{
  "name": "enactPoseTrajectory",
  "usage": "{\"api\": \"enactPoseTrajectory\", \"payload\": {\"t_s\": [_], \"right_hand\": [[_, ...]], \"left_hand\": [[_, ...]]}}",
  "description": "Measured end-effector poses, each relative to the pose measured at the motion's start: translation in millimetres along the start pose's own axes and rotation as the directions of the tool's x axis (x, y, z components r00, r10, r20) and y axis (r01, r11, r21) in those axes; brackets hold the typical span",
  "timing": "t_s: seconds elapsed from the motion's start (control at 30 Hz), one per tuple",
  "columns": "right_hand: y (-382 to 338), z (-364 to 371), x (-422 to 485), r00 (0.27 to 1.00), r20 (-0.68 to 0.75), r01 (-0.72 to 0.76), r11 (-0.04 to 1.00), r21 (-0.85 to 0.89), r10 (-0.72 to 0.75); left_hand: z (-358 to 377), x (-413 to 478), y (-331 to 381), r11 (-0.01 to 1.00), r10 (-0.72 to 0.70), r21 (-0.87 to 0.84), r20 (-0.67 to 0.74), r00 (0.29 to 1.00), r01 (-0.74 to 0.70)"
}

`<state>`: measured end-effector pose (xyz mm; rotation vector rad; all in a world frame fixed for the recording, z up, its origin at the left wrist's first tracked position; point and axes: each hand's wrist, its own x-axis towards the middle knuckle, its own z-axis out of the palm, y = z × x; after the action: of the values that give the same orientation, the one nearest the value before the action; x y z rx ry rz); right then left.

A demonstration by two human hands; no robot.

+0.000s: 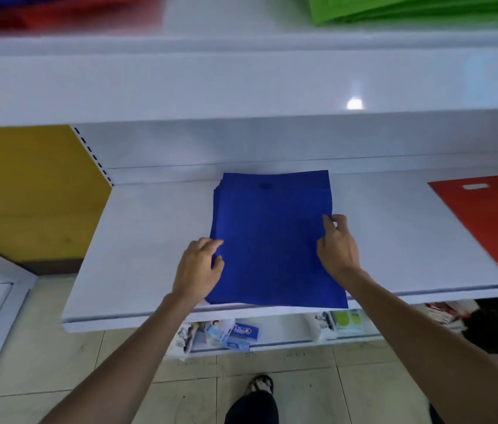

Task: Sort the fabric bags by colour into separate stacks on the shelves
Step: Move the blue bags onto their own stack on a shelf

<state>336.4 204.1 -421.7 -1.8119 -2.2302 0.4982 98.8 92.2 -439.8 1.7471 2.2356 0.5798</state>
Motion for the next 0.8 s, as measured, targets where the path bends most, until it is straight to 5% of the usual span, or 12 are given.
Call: {"api": "enactPoseTrajectory", "payload": {"t_s": [0.23, 0.47, 0.8], "right_hand": [[-3.2, 32.5, 30.2, 0.984, 0.115, -0.086, 0.921, -0.381, 0.139], [-0.2, -11.3, -26.6, 0.998, 0.024, -0.052, 0.986, -0.161, 0.057], [-10.9, -178.1, -160.6, 0.939, -0.333, 0.083, 0.996, -0.030, -0.088]], "left_hand": [[15.1, 26.9, -14.9, 0.966, -0.153, 0.240, 0.232, 0.961, 0.096], [-16.5, -20.2, 22.0, 0.988, -0.119, 0.121, 0.161, 0.980, 0.100], [-110.9, -122.1, 137.2, 0.977, 0.210, 0.032, -0.009, 0.978, -0.209]]}}
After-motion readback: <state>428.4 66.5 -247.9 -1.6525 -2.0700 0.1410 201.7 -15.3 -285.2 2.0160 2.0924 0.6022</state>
